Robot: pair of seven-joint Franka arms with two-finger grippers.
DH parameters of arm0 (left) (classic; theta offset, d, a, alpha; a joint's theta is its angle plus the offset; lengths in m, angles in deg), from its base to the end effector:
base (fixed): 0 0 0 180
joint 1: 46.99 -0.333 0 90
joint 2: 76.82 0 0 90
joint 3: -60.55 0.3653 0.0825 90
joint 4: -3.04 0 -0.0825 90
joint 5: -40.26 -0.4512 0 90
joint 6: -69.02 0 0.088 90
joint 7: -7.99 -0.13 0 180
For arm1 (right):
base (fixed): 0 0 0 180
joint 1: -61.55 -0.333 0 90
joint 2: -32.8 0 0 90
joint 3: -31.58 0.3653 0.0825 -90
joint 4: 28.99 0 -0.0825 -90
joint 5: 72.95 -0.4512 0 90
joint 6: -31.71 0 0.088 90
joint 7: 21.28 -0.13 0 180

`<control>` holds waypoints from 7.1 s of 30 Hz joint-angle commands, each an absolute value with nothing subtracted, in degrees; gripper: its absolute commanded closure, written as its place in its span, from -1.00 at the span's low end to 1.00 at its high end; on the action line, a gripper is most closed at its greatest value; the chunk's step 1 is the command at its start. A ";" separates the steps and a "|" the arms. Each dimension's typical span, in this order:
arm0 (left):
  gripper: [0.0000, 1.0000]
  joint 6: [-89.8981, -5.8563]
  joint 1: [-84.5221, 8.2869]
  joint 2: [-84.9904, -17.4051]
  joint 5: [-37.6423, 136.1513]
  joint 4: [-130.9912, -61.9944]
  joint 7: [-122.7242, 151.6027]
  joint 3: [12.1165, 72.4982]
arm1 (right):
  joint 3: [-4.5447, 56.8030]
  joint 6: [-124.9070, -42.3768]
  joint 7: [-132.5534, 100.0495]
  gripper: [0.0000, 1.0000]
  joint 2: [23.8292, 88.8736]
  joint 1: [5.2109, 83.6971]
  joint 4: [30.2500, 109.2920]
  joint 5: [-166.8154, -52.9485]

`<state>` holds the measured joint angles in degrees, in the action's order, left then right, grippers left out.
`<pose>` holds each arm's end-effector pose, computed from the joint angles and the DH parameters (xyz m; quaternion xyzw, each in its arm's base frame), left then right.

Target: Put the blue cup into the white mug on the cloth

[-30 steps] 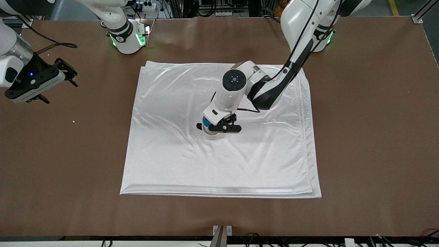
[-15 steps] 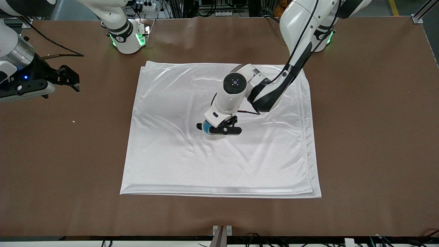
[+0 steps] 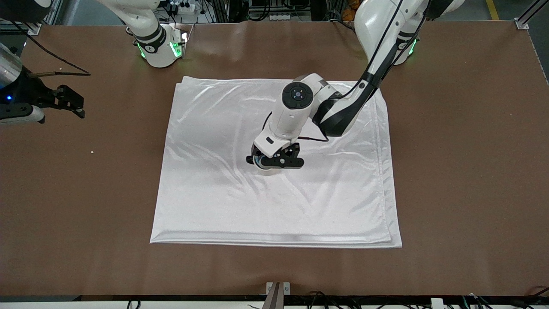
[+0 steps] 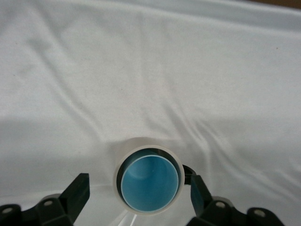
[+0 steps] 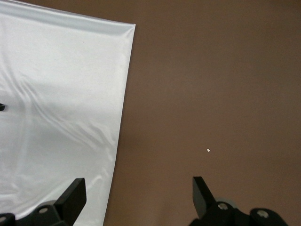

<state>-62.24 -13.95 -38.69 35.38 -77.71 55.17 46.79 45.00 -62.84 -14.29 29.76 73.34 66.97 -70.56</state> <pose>0.6062 -0.5807 0.3271 0.9924 0.0123 0.0541 0.1097 0.6097 0.0157 0.6334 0.9966 0.0764 0.0122 0.0276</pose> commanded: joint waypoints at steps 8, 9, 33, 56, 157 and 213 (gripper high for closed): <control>-1.00 -54.03 -18.42 -49.12 33.76 -78.52 56.07 47.80 | 45.55 -62.24 -16.01 -1.00 32.98 74.56 63.21 -71.54; -1.00 -53.33 -19.04 -50.18 33.76 -78.52 55.89 47.80 | 45.55 -62.24 -16.36 -1.00 32.98 74.56 63.21 -71.54; -1.00 -41.90 -25.11 -60.47 33.58 -78.52 51.77 47.80 | 45.99 -62.06 -31.30 -1.00 33.15 72.98 61.72 -71.63; -1.00 -37.24 -34.77 -66.18 33.85 -78.61 37.61 48.15 | 45.90 -62.15 -31.13 -1.00 33.15 72.89 62.07 -71.45; -1.00 -24.41 -44.18 -70.93 40.70 -79.13 20.22 57.38 | 33.78 -63.91 -29.99 -1.00 33.59 65.07 63.39 -70.58; -1.00 -23.17 -45.67 -71.19 39.82 -79.22 14.23 57.29 | 33.78 -63.91 -29.98 -1.00 33.59 64.63 63.30 -70.93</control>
<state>-23.54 -45.25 -70.00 39.95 -78.53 13.95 57.77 33.93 -64.10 -29.89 33.41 64.91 63.73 -70.58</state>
